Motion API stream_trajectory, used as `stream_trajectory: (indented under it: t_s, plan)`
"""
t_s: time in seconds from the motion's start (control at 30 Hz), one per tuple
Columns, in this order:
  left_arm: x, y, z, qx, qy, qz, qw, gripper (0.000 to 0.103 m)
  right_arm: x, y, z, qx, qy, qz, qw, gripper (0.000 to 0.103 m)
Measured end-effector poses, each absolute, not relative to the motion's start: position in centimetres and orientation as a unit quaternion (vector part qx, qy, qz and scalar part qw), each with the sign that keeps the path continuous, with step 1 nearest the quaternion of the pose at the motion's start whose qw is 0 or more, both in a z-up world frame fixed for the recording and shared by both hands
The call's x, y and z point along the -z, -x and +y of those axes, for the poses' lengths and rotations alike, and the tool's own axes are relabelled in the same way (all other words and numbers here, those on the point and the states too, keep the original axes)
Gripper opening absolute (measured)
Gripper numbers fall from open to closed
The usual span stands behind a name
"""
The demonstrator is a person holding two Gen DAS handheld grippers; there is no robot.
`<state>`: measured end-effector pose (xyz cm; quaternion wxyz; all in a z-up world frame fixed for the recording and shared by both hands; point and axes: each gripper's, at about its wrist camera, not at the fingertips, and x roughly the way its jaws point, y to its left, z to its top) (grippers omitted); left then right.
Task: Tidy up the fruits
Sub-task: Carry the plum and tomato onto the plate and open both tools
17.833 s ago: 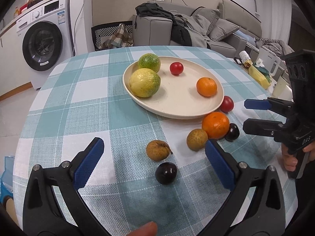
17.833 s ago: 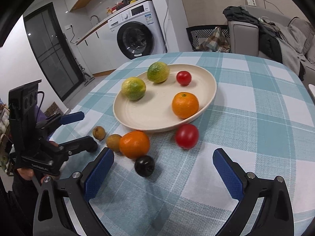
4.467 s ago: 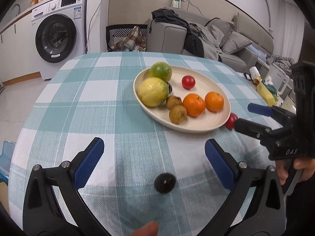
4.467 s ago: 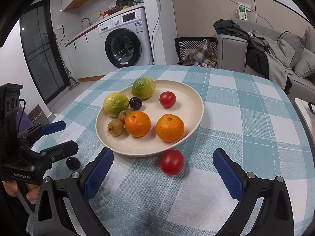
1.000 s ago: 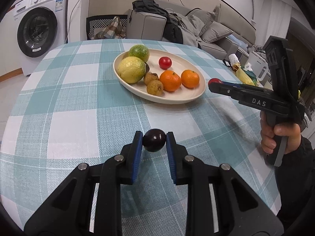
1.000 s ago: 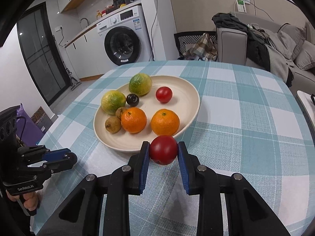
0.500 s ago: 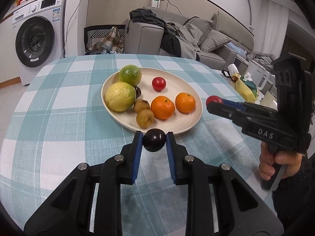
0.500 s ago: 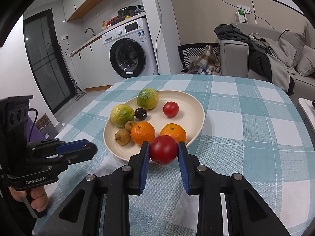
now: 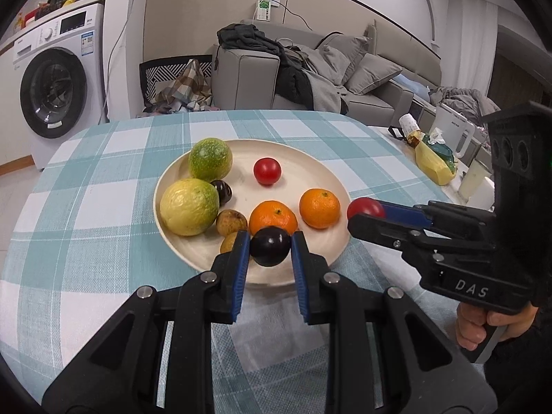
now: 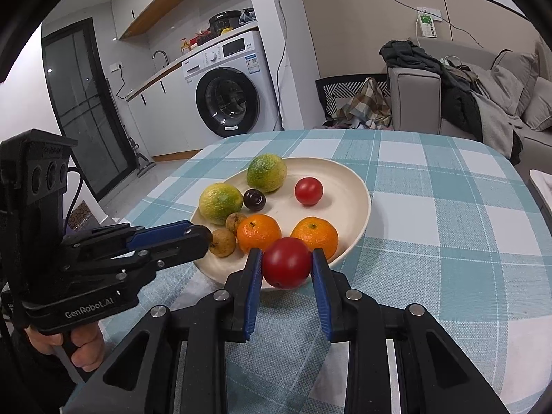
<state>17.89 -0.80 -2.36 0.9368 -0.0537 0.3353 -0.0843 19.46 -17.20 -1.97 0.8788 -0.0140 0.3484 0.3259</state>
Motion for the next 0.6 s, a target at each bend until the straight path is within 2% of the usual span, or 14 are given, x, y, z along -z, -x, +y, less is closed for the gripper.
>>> stream_trajectory:
  t_s: [0.6]
  plan:
    - [3.5,-19.4,-1.0,0.087,0.051,0.339,0.935,0.022,2.9,-20.0,-15.9,-0.326,0.017,0.37,0.87,0.029]
